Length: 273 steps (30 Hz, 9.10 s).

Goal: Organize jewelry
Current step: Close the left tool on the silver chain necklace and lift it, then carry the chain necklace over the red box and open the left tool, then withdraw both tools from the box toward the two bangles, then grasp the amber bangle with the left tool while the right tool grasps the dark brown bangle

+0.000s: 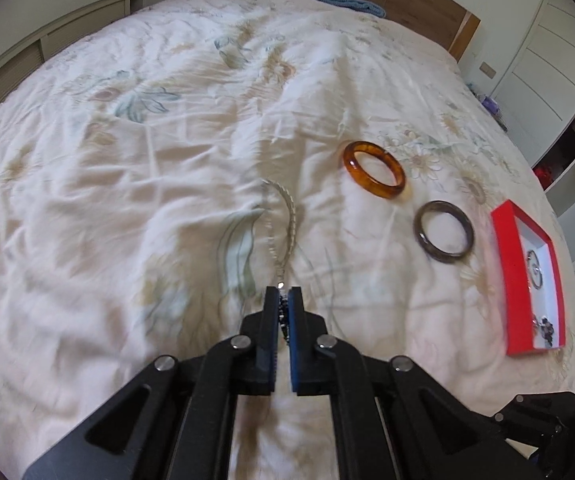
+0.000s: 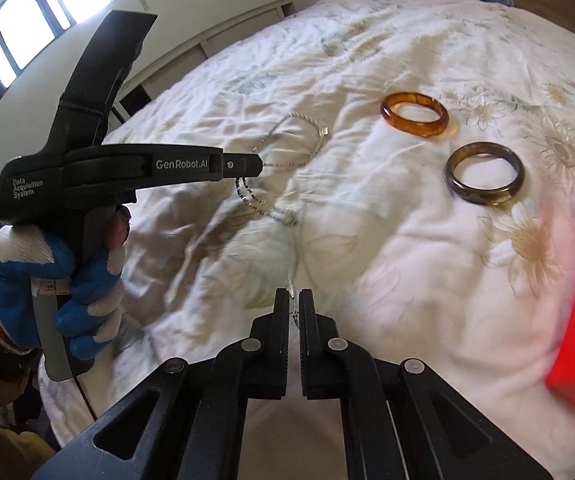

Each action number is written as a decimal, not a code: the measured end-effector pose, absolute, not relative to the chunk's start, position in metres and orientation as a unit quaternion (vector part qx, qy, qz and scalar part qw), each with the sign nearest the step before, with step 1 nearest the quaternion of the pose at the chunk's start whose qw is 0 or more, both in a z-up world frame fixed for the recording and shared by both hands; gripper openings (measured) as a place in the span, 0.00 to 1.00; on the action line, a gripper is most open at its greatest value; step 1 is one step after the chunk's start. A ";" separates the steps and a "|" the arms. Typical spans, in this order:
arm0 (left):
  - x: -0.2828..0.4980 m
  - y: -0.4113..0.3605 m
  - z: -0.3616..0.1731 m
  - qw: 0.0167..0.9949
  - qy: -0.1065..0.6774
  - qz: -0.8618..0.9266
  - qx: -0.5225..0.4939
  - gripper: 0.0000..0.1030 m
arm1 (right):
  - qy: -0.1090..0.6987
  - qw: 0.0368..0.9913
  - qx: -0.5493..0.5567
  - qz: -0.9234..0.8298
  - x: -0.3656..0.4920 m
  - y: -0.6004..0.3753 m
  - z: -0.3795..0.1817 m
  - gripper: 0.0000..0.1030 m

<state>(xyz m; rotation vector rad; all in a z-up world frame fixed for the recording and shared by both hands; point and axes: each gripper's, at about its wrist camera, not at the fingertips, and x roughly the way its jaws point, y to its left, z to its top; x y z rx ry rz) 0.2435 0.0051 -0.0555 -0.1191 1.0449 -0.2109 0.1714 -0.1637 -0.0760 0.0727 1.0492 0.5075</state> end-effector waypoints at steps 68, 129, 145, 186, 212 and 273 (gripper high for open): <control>0.208 -0.349 -0.049 0.828 0.464 -0.302 0.096 0.04 | 0.442 0.887 0.128 0.028 0.160 -0.488 -0.073 0.04; 0.127 -0.295 0.016 0.847 0.416 -0.312 0.107 0.35 | 0.422 0.899 0.093 -0.073 0.069 -0.450 0.000 0.47; 0.075 -0.228 0.057 0.876 0.381 -0.275 0.108 0.35 | 0.394 0.913 0.086 -0.063 0.019 -0.393 0.039 0.52; 0.060 -0.074 0.059 0.911 0.380 -0.144 0.067 0.42 | 0.371 0.927 0.048 -0.014 0.000 -0.280 0.058 0.56; 0.161 -0.060 0.034 0.900 0.419 -0.100 0.071 0.42 | 0.414 0.909 0.025 0.050 0.117 -0.246 0.007 0.56; 0.389 -0.093 -0.111 0.861 0.489 -0.136 -0.037 0.12 | 0.523 0.850 0.025 0.052 0.337 -0.266 -0.108 0.10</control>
